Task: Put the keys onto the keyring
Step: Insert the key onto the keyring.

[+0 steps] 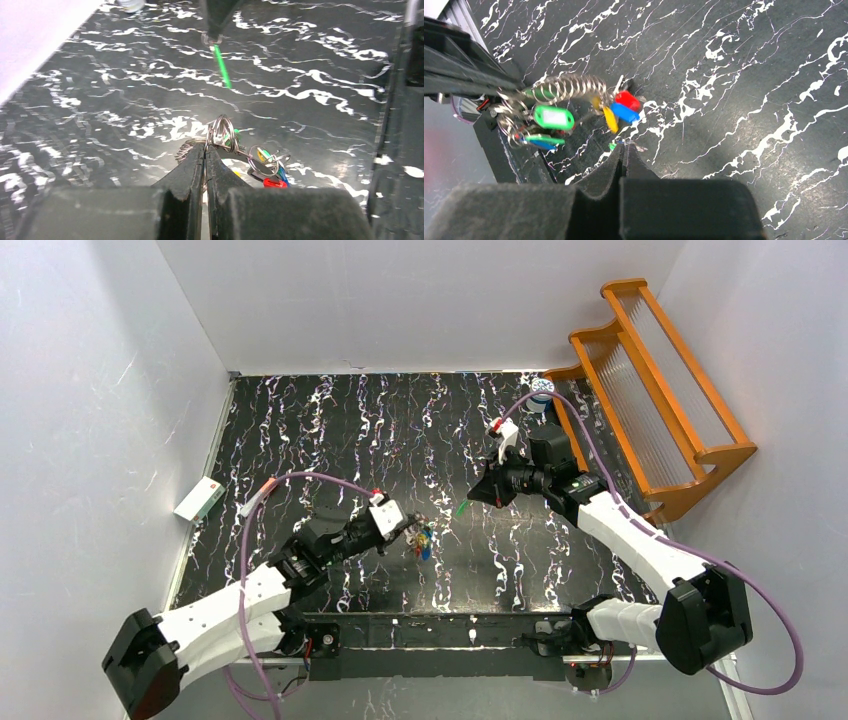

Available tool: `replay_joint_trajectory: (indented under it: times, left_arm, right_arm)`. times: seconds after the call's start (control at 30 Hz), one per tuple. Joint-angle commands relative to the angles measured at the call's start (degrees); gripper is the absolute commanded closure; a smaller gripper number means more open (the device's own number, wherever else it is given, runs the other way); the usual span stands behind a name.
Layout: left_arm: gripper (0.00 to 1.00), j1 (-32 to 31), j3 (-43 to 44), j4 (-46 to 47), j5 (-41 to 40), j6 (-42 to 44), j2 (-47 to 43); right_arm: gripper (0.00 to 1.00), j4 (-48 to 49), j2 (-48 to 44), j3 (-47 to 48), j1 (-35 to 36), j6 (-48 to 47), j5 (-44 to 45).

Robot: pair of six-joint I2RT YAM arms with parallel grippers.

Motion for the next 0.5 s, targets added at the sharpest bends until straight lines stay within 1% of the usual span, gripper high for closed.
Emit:
replay_joint_trajectory:
  times: [0.0, 0.13, 0.17, 0.23, 0.37, 0.47]
  left_arm:
    - [1.00, 0.1, 6.3, -12.7, -9.6, 10.2, -4.9]
    - [1.00, 0.1, 8.5, -19.4, -15.2, 15.2, -6.2]
    - [1.00, 0.1, 8.5, -20.0, -17.8, 15.8, -6.2]
    - [1.00, 0.1, 8.0, -20.0, -19.0, 16.7, -5.6]
    - [1.00, 0.1, 5.2, -15.1, -16.2, 16.3, -2.2]
    - [1.00, 0.1, 2.3, -8.7, -9.2, 15.7, 1.2]
  right_arm:
    - [0.99, 2.3, 0.4, 2.7, -0.2, -1.2, -1.4]
    - [0.99, 3.1, 0.9, 2.1, -0.2, -0.9, -2.0]
    - [0.99, 3.3, 1.0, 1.9, -0.1, -0.8, -2.2]
    - [0.99, 3.7, 1.2, 1.3, -0.1, -0.8, -2.7]
    - [0.99, 4.1, 0.6, -0.3, -0.1, -0.8, -3.1]
    - [0.99, 4.2, -0.3, -1.3, -0.1, -1.0, -3.1]
